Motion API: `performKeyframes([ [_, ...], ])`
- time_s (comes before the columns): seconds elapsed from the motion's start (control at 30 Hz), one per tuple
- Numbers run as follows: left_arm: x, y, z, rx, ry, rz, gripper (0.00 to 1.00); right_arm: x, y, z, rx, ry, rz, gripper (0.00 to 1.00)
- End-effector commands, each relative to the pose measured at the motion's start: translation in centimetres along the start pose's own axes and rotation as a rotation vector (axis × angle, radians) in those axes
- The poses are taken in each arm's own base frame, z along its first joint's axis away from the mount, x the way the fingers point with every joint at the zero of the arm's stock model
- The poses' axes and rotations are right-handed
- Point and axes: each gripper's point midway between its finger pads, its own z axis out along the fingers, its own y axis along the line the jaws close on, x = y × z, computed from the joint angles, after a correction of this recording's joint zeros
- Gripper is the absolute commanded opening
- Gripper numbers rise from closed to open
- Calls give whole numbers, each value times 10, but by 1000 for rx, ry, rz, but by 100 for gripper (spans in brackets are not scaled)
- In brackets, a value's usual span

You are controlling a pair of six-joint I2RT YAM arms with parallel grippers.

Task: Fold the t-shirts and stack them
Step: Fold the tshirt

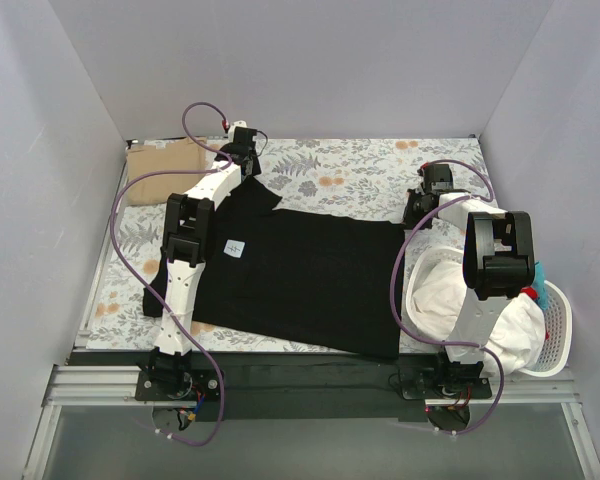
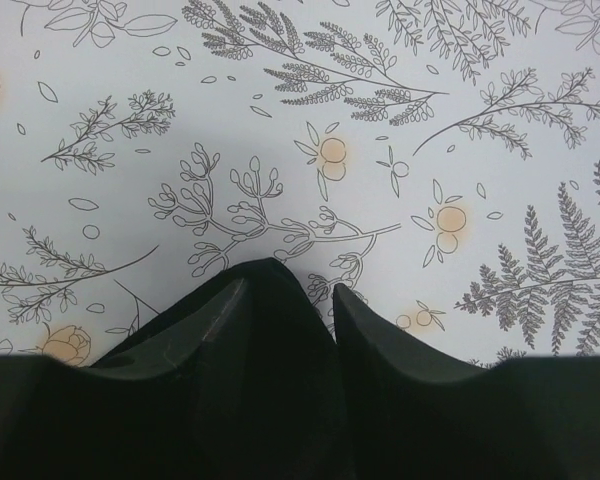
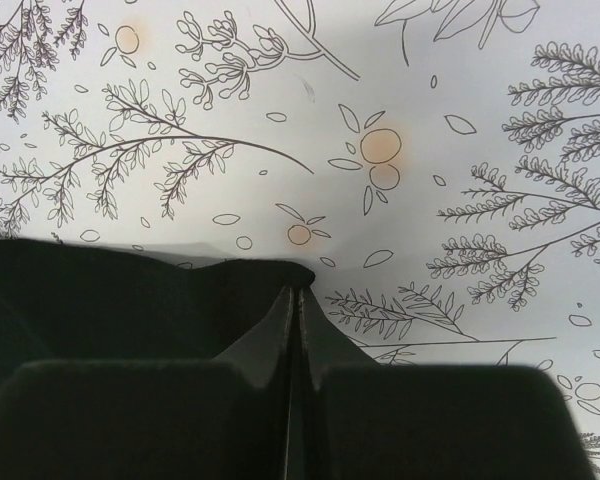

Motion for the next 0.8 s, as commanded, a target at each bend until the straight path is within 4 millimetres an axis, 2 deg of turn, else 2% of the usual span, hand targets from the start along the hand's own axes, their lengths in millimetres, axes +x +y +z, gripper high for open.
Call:
performKeyframes([
  [0.0,-21,-3,-6,-8,-57,-12,37,19,-3,-2,2,54,-17,4],
  [0.13,-20,-3,-4,-8,-57,-9,30,21,-4,-1,5,59,-18,4],
  [0.53,-5,4,4,-46,-29,-10,31,22,-4,-1,0,59,-23,3],
  [0.6,-6,4,5,-47,-31,-12,22,23,-4,-2,1,62,-22,3],
  [0.7,-5,4,5,-50,-31,-15,0,24,-5,-1,2,64,-20,3],
  [0.77,-10,3,2,-44,-38,-16,0,25,-5,-1,2,65,-20,3],
])
